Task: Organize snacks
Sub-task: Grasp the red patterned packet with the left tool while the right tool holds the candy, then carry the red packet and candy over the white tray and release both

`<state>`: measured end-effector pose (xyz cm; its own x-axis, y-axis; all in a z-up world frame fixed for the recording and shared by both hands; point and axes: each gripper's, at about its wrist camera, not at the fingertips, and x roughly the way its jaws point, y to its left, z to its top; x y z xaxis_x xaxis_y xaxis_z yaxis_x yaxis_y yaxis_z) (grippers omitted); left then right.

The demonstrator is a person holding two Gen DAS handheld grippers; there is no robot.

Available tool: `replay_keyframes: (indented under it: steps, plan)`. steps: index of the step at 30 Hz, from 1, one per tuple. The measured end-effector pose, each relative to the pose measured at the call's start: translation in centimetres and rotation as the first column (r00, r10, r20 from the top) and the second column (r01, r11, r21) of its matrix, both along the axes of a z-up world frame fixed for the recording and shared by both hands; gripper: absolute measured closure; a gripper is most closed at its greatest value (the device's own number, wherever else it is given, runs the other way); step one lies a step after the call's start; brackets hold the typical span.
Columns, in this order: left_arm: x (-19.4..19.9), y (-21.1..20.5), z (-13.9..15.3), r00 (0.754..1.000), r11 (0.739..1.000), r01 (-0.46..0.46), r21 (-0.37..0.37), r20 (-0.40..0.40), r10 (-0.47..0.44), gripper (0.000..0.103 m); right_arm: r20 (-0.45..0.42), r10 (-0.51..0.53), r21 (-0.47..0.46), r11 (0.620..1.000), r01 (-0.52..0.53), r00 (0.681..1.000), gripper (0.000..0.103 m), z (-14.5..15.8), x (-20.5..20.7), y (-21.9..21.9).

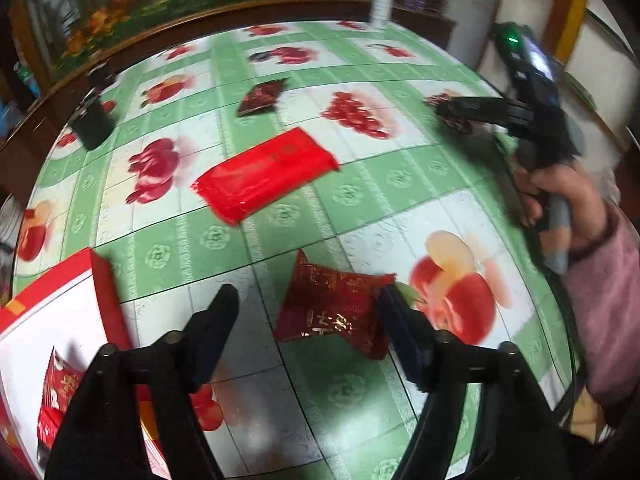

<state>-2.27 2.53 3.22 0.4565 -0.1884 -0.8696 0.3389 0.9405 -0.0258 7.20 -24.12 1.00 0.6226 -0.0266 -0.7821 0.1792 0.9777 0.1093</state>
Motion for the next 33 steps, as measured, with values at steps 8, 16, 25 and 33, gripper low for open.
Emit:
replay_keyframes:
  steps: [8,16,25,33]
  plan:
    - [0.4,-2.0,-1.9,1.000,0.999,0.007,0.046,-0.004,-0.007,0.037,-0.001,0.006,-0.005,1.000,-0.006,1.000,0.074,0.0,-0.1,0.2]
    - [-1.3,-2.7,-1.2,0.996,0.999,0.000,0.036,0.084,-0.003,0.064,0.003,0.013,0.007,1.000,-0.013,1.000,0.082,0.3,-0.4,0.2]
    - [-5.7,-0.3,2.5,0.976,0.995,-0.084,0.054,0.208,0.071,0.064,0.016,0.184,0.275,0.944,-0.182,0.983,0.085,0.1,-0.9,1.3]
    - [-8.2,6.5,4.2,0.917,0.953,-0.301,0.043,0.288,0.276,0.064,0.179,0.408,0.486,0.754,-0.441,0.895,0.086,2.2,-4.1,7.2]
